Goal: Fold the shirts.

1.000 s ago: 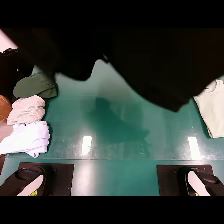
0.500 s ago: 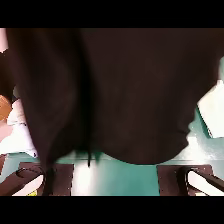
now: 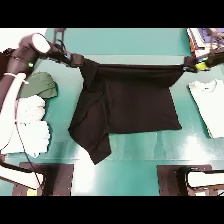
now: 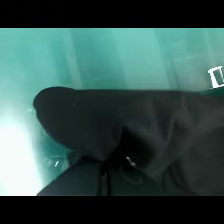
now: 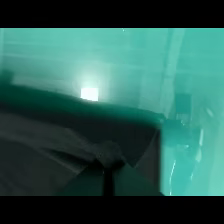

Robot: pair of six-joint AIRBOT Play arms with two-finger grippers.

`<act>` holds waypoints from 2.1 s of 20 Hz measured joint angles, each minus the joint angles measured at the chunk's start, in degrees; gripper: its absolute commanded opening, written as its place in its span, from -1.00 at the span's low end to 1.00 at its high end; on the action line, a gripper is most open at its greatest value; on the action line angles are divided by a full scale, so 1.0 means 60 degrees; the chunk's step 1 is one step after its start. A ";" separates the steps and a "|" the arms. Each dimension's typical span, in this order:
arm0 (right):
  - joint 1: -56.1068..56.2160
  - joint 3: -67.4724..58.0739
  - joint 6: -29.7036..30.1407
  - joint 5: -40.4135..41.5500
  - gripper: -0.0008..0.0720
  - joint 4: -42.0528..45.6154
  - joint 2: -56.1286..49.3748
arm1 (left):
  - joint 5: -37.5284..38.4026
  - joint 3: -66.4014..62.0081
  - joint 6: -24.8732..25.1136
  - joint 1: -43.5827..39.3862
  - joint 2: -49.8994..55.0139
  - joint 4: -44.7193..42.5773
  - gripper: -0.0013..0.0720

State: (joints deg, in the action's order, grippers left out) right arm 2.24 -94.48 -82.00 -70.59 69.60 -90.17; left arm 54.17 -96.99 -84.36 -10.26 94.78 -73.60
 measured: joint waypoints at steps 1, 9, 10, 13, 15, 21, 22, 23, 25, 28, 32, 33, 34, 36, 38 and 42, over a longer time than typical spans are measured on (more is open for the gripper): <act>0.0113 0.0062 0.0000 0.0266 -0.93 0.0004 -0.0288 | -0.0357 0.0018 0.0015 0.0000 0.0291 0.0004 -0.89; 0.0805 0.0142 -0.0011 0.2062 0.22 -0.0091 -0.1341 | -0.1373 -0.0117 0.0062 0.0000 0.1100 0.0007 0.53; 0.0834 0.0058 -0.0007 0.2102 0.22 -0.0113 -0.1366 | -0.1169 -0.0244 0.0066 0.0000 0.1115 0.0000 0.53; 0.0831 -0.0466 -0.0007 0.1526 0.21 -0.0113 -0.1381 | -0.0051 -0.0885 0.0066 0.0036 0.1104 -0.0331 0.53; 0.0670 -0.0678 0.0084 0.0769 0.21 -0.0106 -0.1188 | 0.1082 -0.1235 0.0062 0.0208 0.0882 -0.0565 0.53; -0.0080 0.1228 0.0379 -0.0499 0.21 -0.0087 0.0823 | 0.3734 0.0455 0.0036 0.0769 -0.0838 -0.0827 0.53; -0.0200 0.1752 0.0426 -0.0561 0.21 -0.0102 0.1249 | 0.3759 0.1198 0.0004 0.0798 -0.1326 -0.0790 0.53; -0.0342 0.2302 0.0444 -0.0561 0.21 -0.0102 0.1705 | 0.3734 0.2087 -0.0073 0.0827 -0.1880 -0.0769 0.53; -0.0586 0.3289 0.0488 -0.0550 0.21 -0.0084 0.2488 | 0.3504 0.3891 -0.0266 0.0860 -0.3002 -0.0758 0.53; -0.0860 0.4488 0.0521 -0.0346 0.21 -0.0084 0.3501 | 0.3246 0.6324 -0.0517 0.0878 -0.4513 -0.0437 0.53; -0.0976 0.5504 0.0539 -0.0066 0.21 -0.0098 0.4517 | 0.2936 0.8663 -0.0841 0.0882 -0.5850 0.0025 0.53; -0.0976 0.5646 0.0543 -0.0047 0.21 -0.0106 0.4688 | 0.2856 0.9067 -0.0892 0.0882 -0.6033 0.0182 0.53; -0.0984 0.5737 0.0546 -0.0011 0.21 -0.0102 0.4845 | 0.2736 0.9464 -0.0933 0.0882 -0.6167 0.0419 0.53; -0.0994 0.5858 0.0543 0.0018 0.21 -0.0117 0.5093 | 0.2466 1.0142 -0.0947 0.0885 -0.6335 0.1016 0.53; -0.0998 0.5920 0.0543 0.0044 0.21 -0.0149 0.5300 | 0.2138 1.0739 -0.0936 0.0882 -0.6422 0.1581 0.53; -0.0998 0.5967 0.0543 0.0033 0.21 -0.0164 0.5650 | 0.1504 1.1449 -0.0911 0.0896 -0.6506 0.2382 0.53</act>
State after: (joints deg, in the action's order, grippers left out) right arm -3.75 -58.67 -78.74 -70.39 68.62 -56.27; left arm 63.20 -28.29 -89.82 -4.89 55.75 -59.31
